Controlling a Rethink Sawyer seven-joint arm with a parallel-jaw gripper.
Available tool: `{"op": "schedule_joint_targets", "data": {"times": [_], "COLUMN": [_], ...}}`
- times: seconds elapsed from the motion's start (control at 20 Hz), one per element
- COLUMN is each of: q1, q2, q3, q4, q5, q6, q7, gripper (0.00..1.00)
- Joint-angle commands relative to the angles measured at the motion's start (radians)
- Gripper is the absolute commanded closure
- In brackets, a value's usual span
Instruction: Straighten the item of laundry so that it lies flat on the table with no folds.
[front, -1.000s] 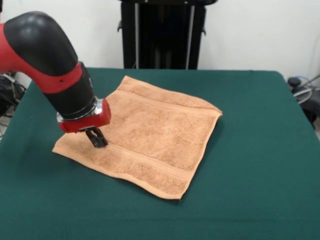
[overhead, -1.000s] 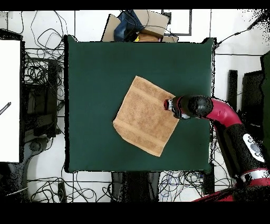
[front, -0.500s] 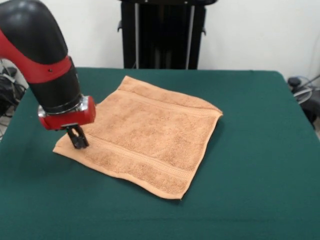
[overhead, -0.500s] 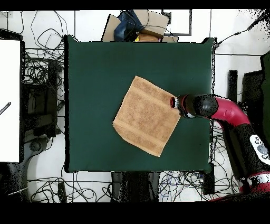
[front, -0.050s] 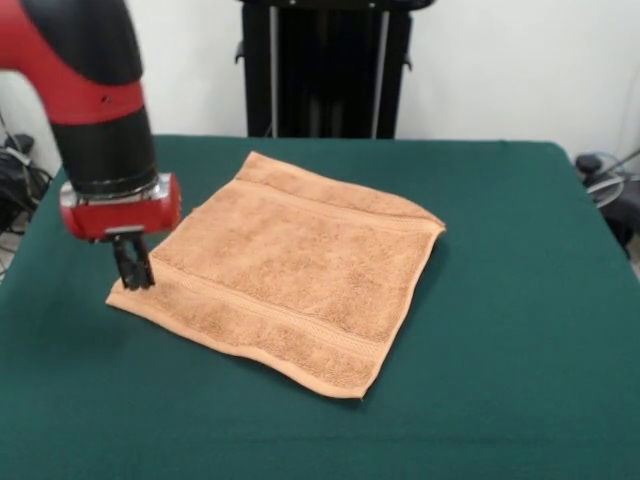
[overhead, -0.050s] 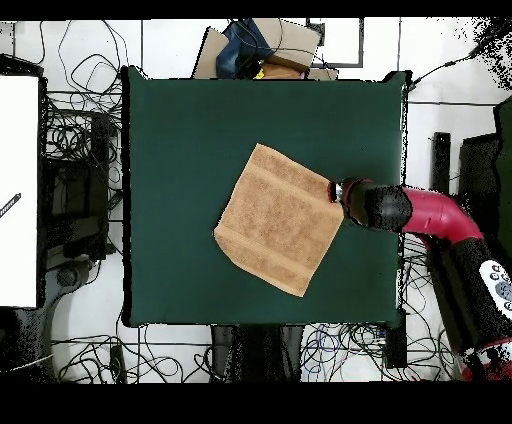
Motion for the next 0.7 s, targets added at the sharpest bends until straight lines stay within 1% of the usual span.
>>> {"op": "schedule_joint_targets", "data": {"times": [0.05,0.25,0.35,0.45,0.55,0.7], "q1": [0.146,0.204,0.24,0.266,0.295,0.337], "q2": [-0.183,-0.225,-0.217,-0.177,-0.161,-0.174], "q3": [-0.128,-0.179,-0.211,-0.24,-0.265,-0.3], "q4": [0.25,0.304,0.303,0.276,0.27,0.268], "q5": [0.047,0.113,0.132,0.142,0.157,0.175], "q6": [-0.117,-0.134,-0.129,-0.151,-0.179,-0.194], "q7": [0.368,0.404,0.408,0.411,0.428,0.44], "gripper": [1.0,1.0,1.0,1.0,1.0,1.0]}}
